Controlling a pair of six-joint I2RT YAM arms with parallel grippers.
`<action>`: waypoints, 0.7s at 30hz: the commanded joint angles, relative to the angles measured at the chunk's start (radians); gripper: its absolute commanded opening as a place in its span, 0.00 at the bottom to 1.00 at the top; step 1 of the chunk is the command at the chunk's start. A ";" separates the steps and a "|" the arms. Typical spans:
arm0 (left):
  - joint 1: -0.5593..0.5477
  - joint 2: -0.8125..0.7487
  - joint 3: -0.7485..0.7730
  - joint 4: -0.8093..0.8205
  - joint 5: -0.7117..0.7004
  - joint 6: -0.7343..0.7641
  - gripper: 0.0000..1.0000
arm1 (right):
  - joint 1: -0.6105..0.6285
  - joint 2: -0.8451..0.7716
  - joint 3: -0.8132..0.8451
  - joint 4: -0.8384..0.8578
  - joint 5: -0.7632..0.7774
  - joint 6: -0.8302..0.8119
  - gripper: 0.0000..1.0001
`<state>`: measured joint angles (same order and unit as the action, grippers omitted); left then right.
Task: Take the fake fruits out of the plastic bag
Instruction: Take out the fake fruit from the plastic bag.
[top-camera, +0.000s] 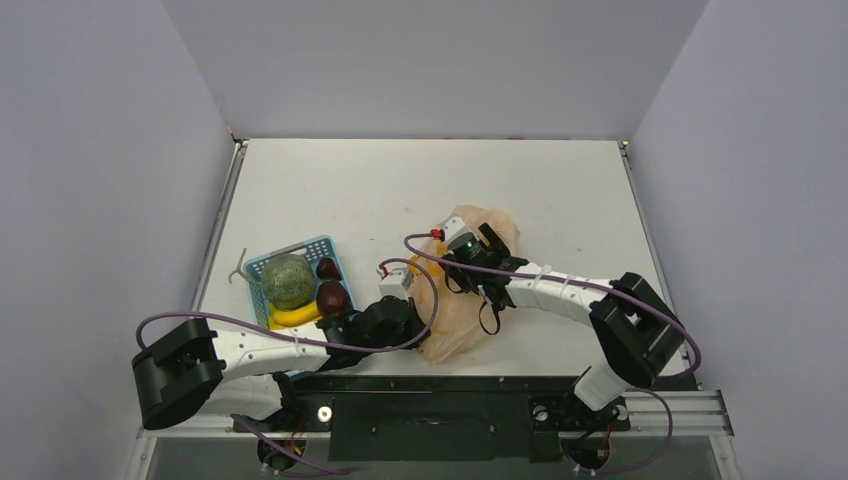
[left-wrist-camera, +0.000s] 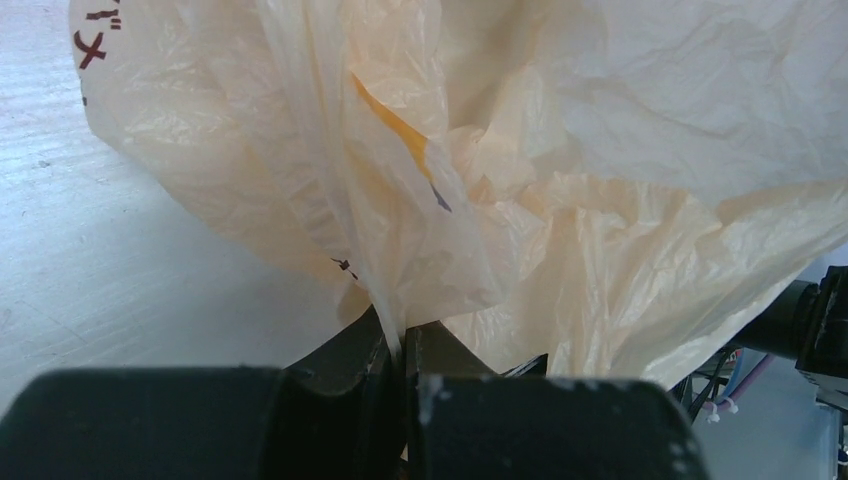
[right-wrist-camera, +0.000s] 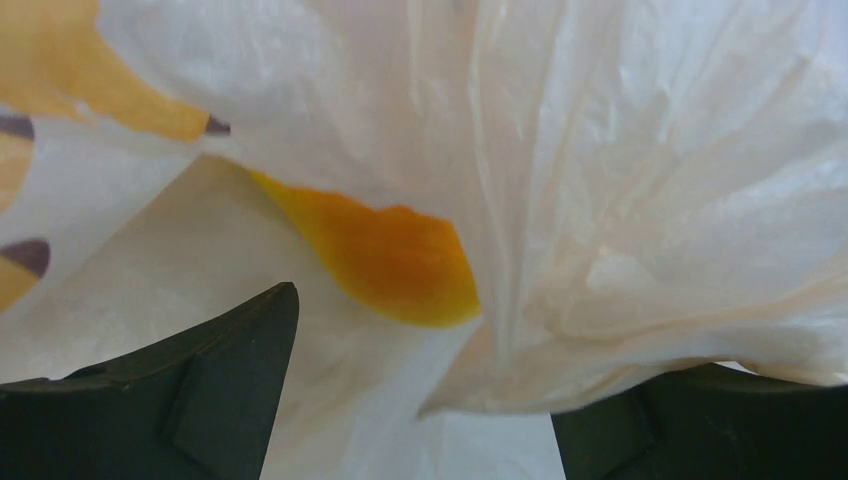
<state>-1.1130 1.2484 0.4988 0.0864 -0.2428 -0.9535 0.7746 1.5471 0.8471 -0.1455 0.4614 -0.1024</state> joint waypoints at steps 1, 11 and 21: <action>-0.005 -0.021 0.000 0.047 0.041 0.036 0.00 | -0.039 0.058 0.108 0.000 -0.109 -0.029 0.81; -0.002 -0.010 -0.020 0.099 0.124 0.036 0.00 | -0.133 0.241 0.292 -0.089 -0.292 0.081 0.81; 0.016 -0.082 -0.074 0.053 0.113 0.038 0.00 | -0.055 0.346 0.293 -0.111 -0.242 0.155 0.68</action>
<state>-1.1084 1.2247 0.4454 0.1345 -0.1261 -0.9306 0.6735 1.8683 1.1397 -0.2253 0.1795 0.0105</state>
